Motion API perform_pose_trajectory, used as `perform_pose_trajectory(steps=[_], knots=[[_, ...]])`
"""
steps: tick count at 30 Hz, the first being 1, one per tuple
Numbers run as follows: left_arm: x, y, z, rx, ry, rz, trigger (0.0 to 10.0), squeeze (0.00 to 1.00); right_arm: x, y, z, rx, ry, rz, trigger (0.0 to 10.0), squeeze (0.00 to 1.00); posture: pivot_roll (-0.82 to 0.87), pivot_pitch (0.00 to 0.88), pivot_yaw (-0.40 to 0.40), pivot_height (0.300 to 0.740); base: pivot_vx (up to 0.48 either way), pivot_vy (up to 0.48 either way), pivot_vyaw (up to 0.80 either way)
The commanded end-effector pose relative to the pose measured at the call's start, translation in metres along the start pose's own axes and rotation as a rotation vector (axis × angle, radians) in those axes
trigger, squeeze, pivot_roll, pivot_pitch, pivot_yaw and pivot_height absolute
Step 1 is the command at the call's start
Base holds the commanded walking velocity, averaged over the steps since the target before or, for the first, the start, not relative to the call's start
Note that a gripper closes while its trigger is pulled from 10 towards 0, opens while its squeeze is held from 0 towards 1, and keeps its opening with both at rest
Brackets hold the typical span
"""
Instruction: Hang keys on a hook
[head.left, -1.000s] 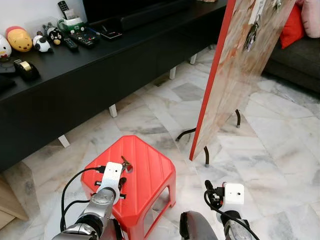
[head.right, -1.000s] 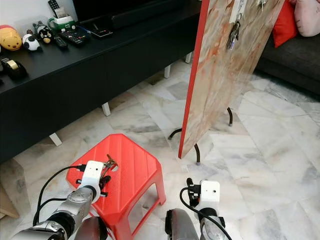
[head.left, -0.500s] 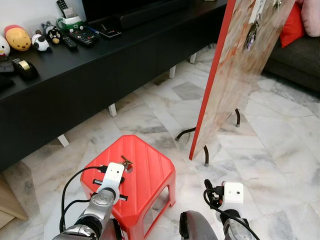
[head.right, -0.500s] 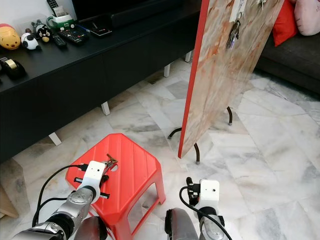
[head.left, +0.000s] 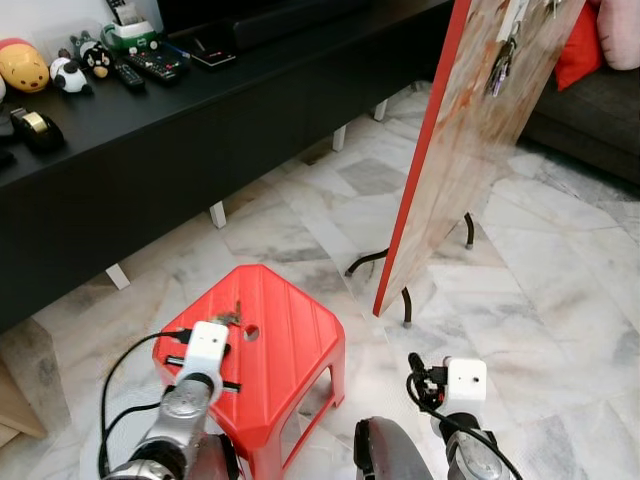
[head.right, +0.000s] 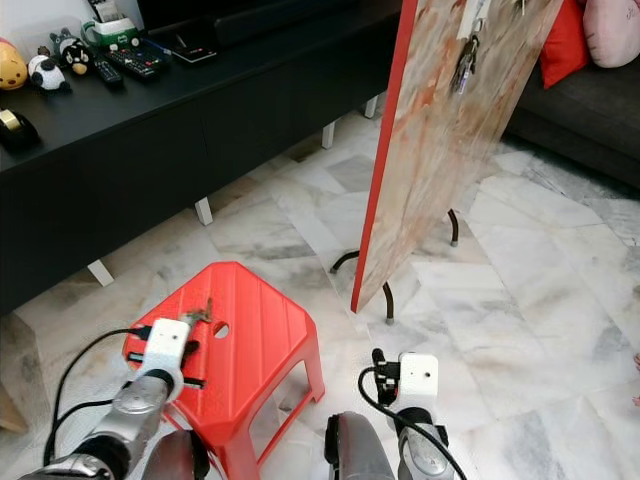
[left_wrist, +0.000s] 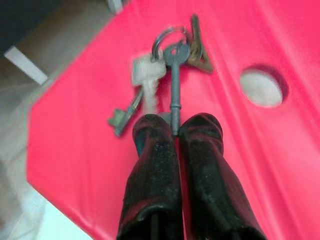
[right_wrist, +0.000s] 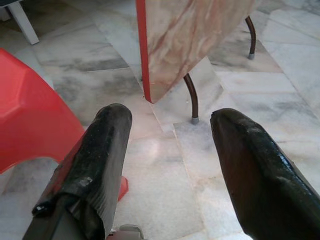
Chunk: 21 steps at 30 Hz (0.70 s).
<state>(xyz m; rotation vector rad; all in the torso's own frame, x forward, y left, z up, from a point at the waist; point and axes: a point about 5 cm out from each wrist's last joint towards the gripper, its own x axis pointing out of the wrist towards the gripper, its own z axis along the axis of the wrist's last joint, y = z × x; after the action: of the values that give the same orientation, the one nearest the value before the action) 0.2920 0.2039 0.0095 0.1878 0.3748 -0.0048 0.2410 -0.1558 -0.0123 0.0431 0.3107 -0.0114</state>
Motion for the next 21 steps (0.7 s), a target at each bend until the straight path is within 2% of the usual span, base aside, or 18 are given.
perform_pose_trajectory(steps=[1,2,13,20,21], knots=[[-0.003,-0.002,0.0,-0.019,-0.034,-0.025,0.0,0.0,0.0,-0.003,0.002,0.005,-0.009,-0.012,10.0,0.0,-0.01,0.079,-0.108,0.6,0.0,0.0,0.0],[-0.006,-0.002,0.0,-0.019,-0.068,-0.05,0.0,0.0,0.0,-0.003,0.002,0.005,-0.011,-0.013,10.0,0.0,-0.01,0.078,-0.11,0.6,0.0,0.0,0.0],[-0.017,-0.004,0.003,-0.021,-0.186,-0.125,0.0,0.0,0.001,-0.002,0.003,0.003,-0.012,-0.008,10.0,0.0,-0.01,0.07,-0.113,0.6,0.0,0.0,0.0],[-0.024,-0.002,0.001,0.009,-0.203,-0.153,0.0,0.0,0.001,-0.002,0.003,0.001,-0.011,-0.008,10.0,0.0,-0.01,0.069,-0.113,0.6,0.0,0.0,0.0],[-0.028,0.004,-0.003,0.03,-0.194,-0.144,0.0,0.0,0.001,-0.003,0.003,-0.001,-0.011,-0.007,10.0,0.0,0.0,0.071,-0.114,0.6,0.0,0.0,0.0]])
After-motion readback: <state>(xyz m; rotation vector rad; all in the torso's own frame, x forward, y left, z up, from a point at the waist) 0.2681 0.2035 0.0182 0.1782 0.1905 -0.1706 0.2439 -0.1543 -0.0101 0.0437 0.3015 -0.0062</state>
